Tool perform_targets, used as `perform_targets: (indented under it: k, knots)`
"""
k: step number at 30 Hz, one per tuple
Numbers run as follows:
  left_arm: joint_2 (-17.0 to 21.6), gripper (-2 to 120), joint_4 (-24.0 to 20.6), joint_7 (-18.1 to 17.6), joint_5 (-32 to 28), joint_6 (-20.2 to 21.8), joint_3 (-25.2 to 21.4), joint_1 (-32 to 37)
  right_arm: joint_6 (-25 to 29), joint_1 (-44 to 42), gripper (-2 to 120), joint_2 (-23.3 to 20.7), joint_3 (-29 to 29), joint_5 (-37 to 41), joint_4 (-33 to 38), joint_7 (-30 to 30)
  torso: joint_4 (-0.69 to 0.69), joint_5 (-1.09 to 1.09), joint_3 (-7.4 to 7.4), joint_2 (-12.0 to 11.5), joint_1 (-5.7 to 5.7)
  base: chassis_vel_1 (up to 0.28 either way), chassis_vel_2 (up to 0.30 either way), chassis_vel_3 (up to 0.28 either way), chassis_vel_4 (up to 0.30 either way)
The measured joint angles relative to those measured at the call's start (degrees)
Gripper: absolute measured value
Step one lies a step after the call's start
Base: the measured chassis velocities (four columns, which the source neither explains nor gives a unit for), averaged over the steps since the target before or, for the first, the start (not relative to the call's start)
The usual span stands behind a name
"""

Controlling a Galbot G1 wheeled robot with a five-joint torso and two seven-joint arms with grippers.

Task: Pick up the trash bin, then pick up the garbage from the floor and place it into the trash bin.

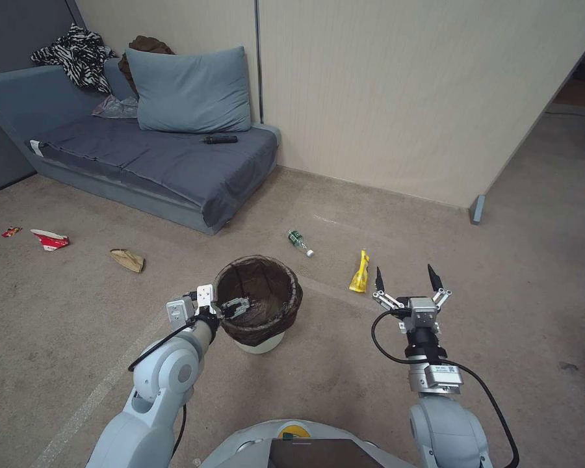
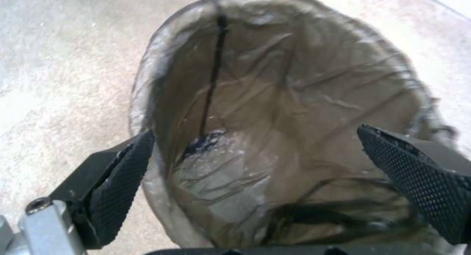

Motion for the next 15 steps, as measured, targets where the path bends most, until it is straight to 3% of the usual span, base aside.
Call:
perform_targets:
  k: [7, 15]
  knots:
    - [-0.47, 100, 2.6, -0.75, 0.84, -0.11, -0.02, -1.46, -0.07, 0.06, 100, 0.06, 0.01, -0.16, -0.44, -0.22, 0.0, 0.0, 0.0, 0.0, 0.0, 0.0, 0.0, 0.0, 0.0]
    - [-0.3, 100, 0.47, -0.95, 2.45, -0.16, -0.54, -0.6, -0.13, 0.36, 100, -0.02, 0.23, -0.36, -1.83, -0.43, 0.0, 0.01, 0.0, 0.0, 0.0, 0.0, 0.0, 0.0, 0.0]
